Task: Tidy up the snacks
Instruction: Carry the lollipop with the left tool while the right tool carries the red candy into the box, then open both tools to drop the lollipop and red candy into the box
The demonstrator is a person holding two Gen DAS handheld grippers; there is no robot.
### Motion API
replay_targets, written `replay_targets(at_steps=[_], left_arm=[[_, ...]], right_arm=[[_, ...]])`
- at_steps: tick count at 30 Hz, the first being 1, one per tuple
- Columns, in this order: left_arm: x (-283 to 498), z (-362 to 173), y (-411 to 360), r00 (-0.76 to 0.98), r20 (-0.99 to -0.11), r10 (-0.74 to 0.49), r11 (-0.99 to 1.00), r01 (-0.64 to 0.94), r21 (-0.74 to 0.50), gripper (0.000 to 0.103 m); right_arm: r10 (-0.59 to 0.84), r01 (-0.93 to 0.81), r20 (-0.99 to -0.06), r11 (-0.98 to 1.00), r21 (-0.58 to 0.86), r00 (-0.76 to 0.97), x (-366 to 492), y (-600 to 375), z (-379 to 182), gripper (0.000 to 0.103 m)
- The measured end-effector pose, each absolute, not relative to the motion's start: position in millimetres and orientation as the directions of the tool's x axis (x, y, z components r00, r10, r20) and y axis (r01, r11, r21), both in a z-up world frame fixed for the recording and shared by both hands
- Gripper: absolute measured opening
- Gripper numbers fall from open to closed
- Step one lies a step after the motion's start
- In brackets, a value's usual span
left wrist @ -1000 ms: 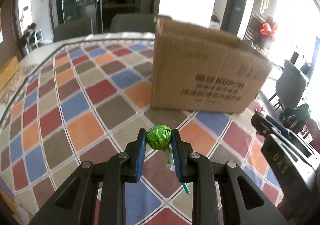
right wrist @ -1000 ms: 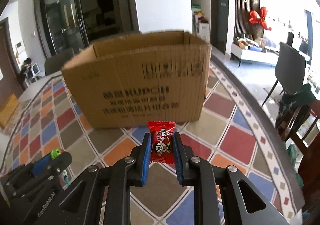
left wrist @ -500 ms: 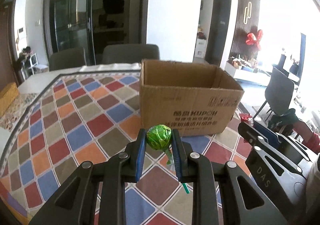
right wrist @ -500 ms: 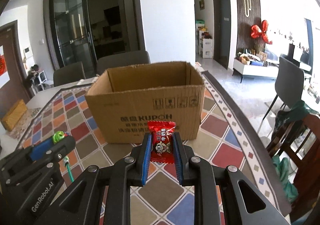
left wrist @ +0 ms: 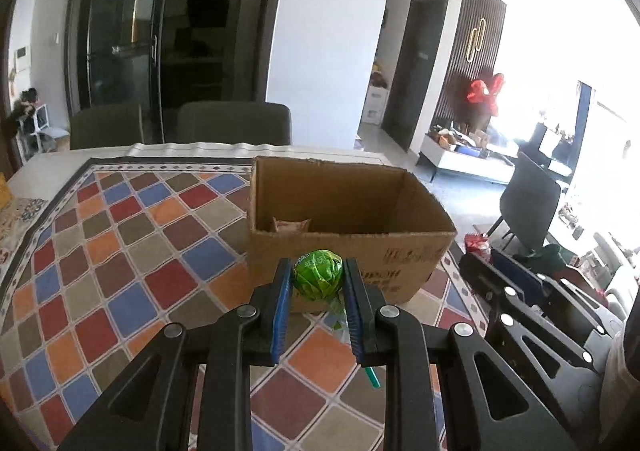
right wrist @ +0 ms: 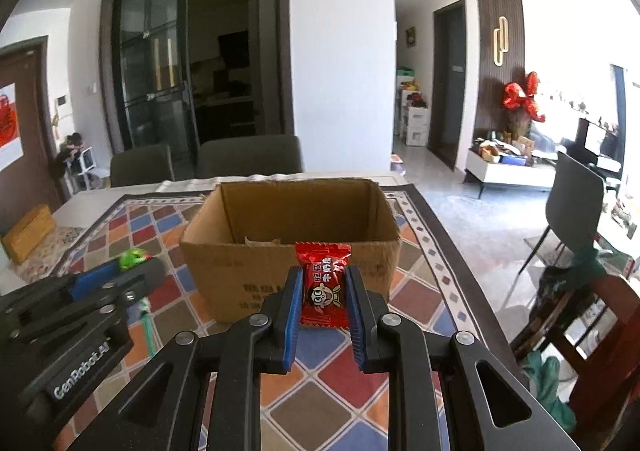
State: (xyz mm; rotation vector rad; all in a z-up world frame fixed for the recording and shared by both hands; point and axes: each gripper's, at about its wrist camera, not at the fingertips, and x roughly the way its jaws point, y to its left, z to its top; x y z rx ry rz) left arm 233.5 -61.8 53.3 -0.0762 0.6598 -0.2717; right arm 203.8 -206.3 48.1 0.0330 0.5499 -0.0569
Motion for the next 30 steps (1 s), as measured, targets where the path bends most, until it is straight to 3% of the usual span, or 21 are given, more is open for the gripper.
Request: replay_targets(at_steps=[9,18,30], left_arm=[[280.0,82.2,-81.6,0.748,-0.602,-0.281,0.951,0.300,-0.071,0.025],[330.6,91.9,-98.9,0.681,-0.671,-0.293,0.937,0.345,-0.059,0.025],[393.4,64.3,-105.4,0.601,-0.759,-0.249,0.949,0.306,-0.069,0.026]], right_arm=[[0.028,-0.003,-0.567,0.999,0.045,0.823,258.1,-216.0,70.8,0.022],[0.065,-0.038,-0.664,0.998,0.055,0.745,315.4,-228.6,77.5,0.022],[0.044,-0.028,-0.768,0.999,0.034,0.639,370.7,-231.8,64.1,0.022]])
